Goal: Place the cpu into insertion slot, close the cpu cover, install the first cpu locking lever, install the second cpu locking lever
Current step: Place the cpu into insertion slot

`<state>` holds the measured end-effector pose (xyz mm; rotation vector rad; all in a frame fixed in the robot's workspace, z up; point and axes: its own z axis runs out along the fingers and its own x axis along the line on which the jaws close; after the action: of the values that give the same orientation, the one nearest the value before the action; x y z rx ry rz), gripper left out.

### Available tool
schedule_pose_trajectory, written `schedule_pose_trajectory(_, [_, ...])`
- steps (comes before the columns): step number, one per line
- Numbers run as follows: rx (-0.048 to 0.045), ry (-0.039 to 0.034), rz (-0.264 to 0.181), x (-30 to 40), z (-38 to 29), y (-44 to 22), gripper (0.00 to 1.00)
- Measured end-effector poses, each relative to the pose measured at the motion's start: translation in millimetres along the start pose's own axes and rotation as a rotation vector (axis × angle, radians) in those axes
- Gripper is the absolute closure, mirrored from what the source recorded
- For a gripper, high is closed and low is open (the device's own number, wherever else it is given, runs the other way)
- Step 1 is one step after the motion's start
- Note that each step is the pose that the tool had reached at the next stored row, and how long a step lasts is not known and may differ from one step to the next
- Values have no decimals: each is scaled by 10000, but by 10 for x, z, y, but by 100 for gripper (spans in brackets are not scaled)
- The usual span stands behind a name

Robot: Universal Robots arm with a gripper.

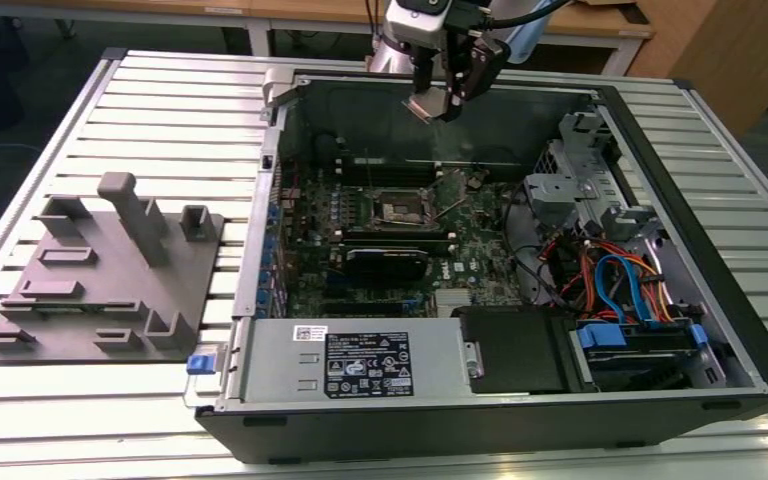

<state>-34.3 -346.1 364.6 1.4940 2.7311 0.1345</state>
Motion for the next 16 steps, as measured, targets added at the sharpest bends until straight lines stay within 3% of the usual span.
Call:
schedule_pose_trajectory(7, [-3, -8, 95, 0, 0, 0, 46])
schedule_pose_trajectory(16, [-15, -72, 814, 0, 0, 0, 46])
